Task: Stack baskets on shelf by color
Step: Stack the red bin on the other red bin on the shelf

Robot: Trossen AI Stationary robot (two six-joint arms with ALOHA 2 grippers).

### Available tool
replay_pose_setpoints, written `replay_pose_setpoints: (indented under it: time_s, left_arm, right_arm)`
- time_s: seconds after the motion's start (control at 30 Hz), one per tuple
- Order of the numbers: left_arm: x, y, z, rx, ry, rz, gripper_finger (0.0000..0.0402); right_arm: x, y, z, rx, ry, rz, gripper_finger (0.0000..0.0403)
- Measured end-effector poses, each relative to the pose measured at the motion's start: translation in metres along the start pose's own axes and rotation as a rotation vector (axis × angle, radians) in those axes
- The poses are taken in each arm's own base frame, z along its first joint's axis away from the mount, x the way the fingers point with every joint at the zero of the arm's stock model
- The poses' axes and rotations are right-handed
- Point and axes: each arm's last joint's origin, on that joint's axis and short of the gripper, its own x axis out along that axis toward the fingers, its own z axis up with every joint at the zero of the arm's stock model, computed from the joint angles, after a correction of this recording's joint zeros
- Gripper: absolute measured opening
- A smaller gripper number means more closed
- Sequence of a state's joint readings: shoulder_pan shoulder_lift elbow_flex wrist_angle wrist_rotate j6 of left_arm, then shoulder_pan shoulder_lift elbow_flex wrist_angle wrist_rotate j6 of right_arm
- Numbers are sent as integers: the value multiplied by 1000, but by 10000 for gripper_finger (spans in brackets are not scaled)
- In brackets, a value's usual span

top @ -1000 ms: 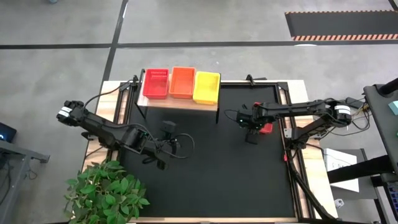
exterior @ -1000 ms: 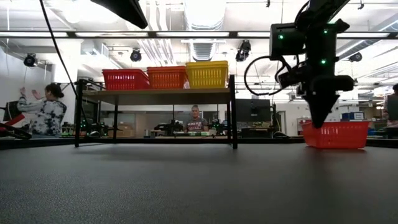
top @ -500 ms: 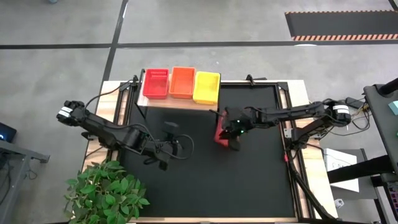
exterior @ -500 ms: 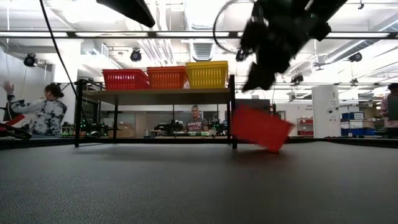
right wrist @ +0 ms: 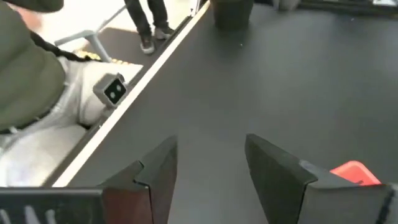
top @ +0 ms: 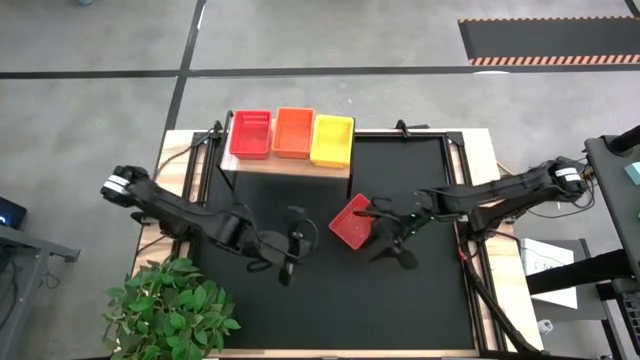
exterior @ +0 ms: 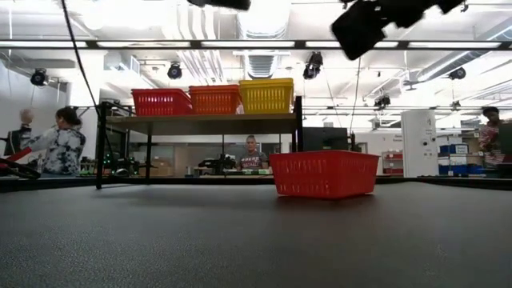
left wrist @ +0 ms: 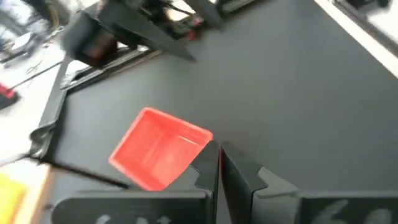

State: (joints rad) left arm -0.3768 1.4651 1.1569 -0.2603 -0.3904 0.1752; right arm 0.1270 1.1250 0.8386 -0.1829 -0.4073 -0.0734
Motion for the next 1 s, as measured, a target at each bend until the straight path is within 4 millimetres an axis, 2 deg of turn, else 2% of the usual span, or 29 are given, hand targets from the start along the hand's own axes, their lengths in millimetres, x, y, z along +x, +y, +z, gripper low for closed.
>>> replay_pose_setpoints:
  time_s: [0.13, 0.27, 0.4, 0.6, 0.7, 0.87, 1.0]
  left_arm:
    - [35, -11, -4, 68, 58, -30, 0]
    - [72, -7, -12, 67, 123, -90, 3]
    - [104, -2, -27, 86, 190, -134, 38]
    - [132, 14, -39, 110, 240, -66, 128]
    - [142, 21, -48, 132, 260, -56, 155]
    - [155, 25, -61, 163, 295, -57, 155]
    - [162, 26, -67, 179, 302, -60, 127]
  right_arm:
    - [-8, 17, -13, -59, -25, -44, 179]
    - [-14, 27, -24, -91, -74, -49, 179]
    - [-16, 33, -37, -111, -101, -29, 180]
    - [-17, 34, -48, -103, -140, -26, 180]
    - [-16, 34, -51, -100, -130, -26, 180]
    - [-15, 34, -52, -101, -124, -26, 180]
    - [-15, 34, -53, -107, -123, -26, 180]
